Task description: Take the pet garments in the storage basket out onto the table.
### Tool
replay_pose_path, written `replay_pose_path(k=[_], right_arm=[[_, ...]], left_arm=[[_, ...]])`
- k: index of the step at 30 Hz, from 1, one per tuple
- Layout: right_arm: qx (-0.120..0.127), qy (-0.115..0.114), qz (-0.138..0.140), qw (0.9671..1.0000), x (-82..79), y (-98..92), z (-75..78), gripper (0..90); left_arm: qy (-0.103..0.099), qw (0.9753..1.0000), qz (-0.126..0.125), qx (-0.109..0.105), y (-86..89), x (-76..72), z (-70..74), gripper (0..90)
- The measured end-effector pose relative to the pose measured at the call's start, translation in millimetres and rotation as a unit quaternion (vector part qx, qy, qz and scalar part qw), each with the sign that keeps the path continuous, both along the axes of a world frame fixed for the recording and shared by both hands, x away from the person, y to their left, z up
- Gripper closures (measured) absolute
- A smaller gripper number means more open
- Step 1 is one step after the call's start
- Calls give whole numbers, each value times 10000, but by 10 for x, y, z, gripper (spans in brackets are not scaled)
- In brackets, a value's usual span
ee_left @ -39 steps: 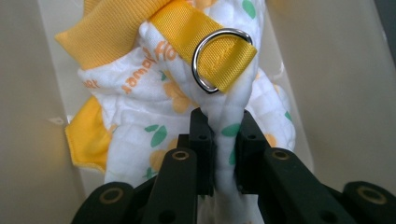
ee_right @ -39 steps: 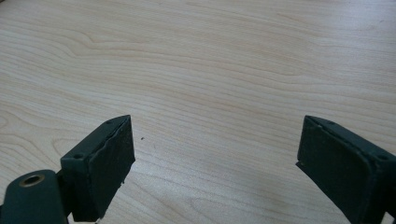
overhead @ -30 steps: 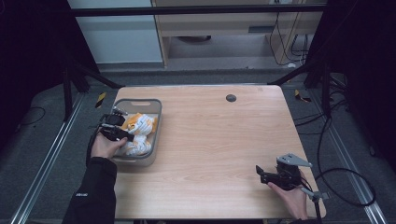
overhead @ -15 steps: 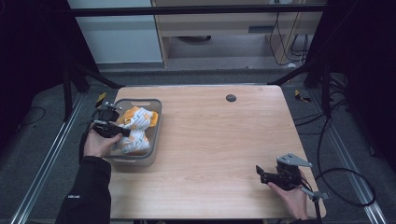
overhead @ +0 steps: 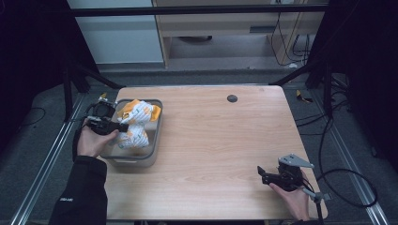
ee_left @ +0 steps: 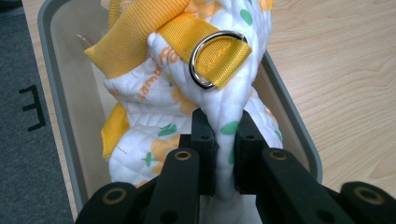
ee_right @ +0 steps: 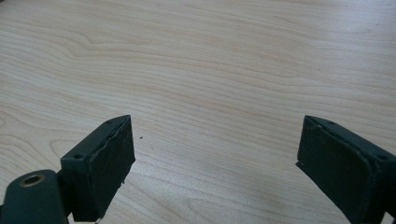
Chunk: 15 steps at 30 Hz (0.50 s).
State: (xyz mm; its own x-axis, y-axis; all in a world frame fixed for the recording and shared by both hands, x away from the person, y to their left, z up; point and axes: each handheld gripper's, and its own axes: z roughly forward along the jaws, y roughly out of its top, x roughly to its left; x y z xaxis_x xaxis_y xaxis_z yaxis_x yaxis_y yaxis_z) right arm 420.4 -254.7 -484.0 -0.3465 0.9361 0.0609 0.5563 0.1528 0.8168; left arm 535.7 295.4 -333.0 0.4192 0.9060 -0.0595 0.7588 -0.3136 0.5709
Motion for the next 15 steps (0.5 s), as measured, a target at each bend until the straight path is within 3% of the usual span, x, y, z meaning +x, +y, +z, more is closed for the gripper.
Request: replay_pose_path(k=[15], right_arm=[[-12, -17, -9, 10000, -1, 5, 1, 110]], left_arm=[[-253, 9990, -364, 100, -87, -201, 300, 816]])
